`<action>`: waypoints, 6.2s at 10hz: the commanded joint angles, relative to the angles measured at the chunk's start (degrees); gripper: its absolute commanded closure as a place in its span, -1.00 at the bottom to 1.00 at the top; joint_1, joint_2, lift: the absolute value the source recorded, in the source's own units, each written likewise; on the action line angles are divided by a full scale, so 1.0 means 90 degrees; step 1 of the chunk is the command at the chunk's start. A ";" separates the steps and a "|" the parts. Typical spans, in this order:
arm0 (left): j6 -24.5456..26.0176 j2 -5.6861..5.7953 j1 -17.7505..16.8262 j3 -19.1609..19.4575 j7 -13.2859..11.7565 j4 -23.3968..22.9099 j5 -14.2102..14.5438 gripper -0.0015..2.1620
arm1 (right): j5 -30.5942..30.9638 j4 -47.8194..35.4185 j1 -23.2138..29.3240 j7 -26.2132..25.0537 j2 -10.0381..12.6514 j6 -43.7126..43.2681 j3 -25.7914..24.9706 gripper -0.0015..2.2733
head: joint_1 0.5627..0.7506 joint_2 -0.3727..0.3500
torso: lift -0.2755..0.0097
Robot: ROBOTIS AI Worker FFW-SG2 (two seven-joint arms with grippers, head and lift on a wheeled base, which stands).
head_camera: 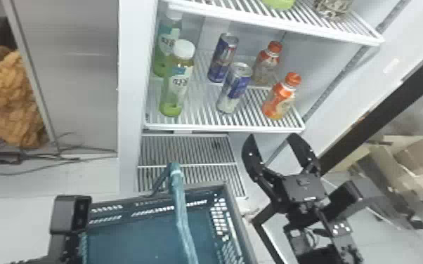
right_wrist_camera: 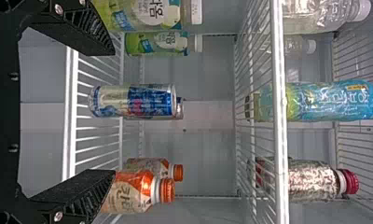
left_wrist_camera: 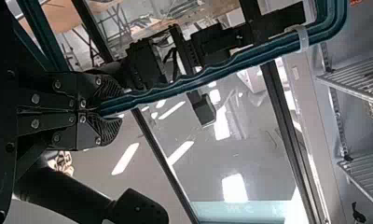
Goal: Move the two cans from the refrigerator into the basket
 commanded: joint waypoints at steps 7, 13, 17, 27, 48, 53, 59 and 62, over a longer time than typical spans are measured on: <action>-0.0011 0.0002 -0.0084 -0.0083 -0.0002 0.0122 0.0104 0.08 | -0.0062 0.1477 -0.1383 0.0067 -0.0172 -0.0390 0.0268 -0.91 | 0.41 -0.94 | -1.00; -0.0058 0.0012 -0.0178 -0.0172 0.0007 0.0247 0.0155 0.08 | -0.0329 0.2477 -0.2367 0.0116 -0.0397 -0.0780 0.0636 -0.91 | 0.41 -0.94 | -1.00; -0.0089 0.0012 -0.0178 -0.0184 0.0007 0.0247 0.0167 0.08 | -0.0379 0.2946 -0.2961 0.0116 -0.0504 -0.0812 0.0826 -0.91 | 0.41 -0.94 | -1.00; -0.0074 0.0012 -0.0225 -0.0210 0.0007 0.0247 0.0167 0.08 | -0.0417 0.3836 -0.3883 0.0116 -0.0563 -0.0796 0.1106 -0.84 | 0.41 -0.94 | -1.00; -0.0136 0.0021 -0.0194 -0.0184 -0.0002 0.0279 0.0269 0.08 | -0.1446 -0.1429 -0.0367 0.0136 -0.0407 0.1704 0.0433 -0.15 | 0.41 -0.94 | -1.00; -0.0136 0.0021 -0.0162 -0.0172 -0.0012 0.0279 0.0256 0.08 | -0.1928 -0.2914 0.0742 0.0146 -0.0465 0.3454 0.0128 -0.15 | 0.41 -0.94 | -1.00; -0.0136 0.0012 -0.0147 -0.0146 -0.0012 0.0263 0.0231 0.08 | -0.2296 -0.3492 0.1117 -0.0177 -0.0417 0.5673 0.0115 -0.15 | 0.41 -0.94 | -1.00; -0.0136 0.0012 -0.0131 -0.0146 -0.0022 0.0279 0.0218 0.08 | -0.2271 -0.3773 0.1133 -0.0440 -0.0378 0.6923 -0.0050 -0.15 | 0.41 -0.94 | -1.00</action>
